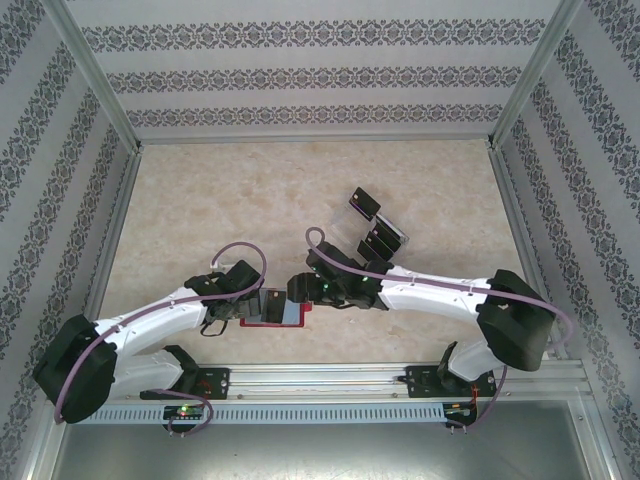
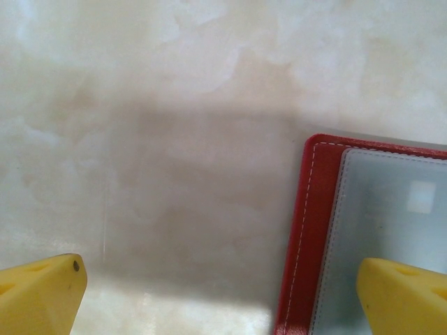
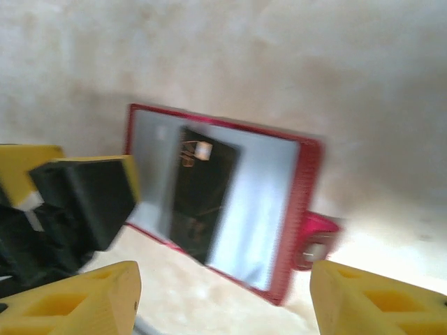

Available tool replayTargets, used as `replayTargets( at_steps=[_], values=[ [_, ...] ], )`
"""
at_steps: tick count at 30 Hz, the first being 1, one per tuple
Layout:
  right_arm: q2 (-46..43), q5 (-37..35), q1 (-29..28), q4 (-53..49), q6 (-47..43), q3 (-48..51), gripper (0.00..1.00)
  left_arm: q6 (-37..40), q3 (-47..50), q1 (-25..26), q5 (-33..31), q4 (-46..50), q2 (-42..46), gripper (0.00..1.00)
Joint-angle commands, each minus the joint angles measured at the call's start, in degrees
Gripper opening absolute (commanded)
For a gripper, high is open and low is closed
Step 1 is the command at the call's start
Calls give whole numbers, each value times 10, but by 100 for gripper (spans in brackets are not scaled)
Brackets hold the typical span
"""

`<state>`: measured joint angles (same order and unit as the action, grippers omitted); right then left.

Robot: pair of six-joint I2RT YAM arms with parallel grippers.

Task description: Put the credit cards into the card holder

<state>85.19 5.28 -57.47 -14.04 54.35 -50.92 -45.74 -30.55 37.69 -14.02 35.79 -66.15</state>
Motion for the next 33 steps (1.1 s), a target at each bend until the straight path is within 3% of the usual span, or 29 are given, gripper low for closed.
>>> replayTargets(
  at_steps=[1,8,12,15,19,23,33],
  values=[
    [6,-61,3,-111,-59,-11,66,-9,0,-7,-10,21,8,100],
    [74,-67,-7,-114,-91,-59,67,-5,-7,-6,-12,24,3,100],
    [110,-77,-6,-115,-97,-74,61,1,-17,-6,-13,29,3,100],
    [121,-83,-4,-113,-99,-73,44,6,-26,-6,-12,33,4,100],
    [115,-89,11,-110,-102,-67,13,13,-38,-6,-10,32,0,100],
    [101,-93,35,-109,-107,-65,0,20,-49,-6,-8,26,-16,100],
    [57,-115,118,-112,-118,-20,0,37,-80,-6,0,0,-61,100]
  ],
)
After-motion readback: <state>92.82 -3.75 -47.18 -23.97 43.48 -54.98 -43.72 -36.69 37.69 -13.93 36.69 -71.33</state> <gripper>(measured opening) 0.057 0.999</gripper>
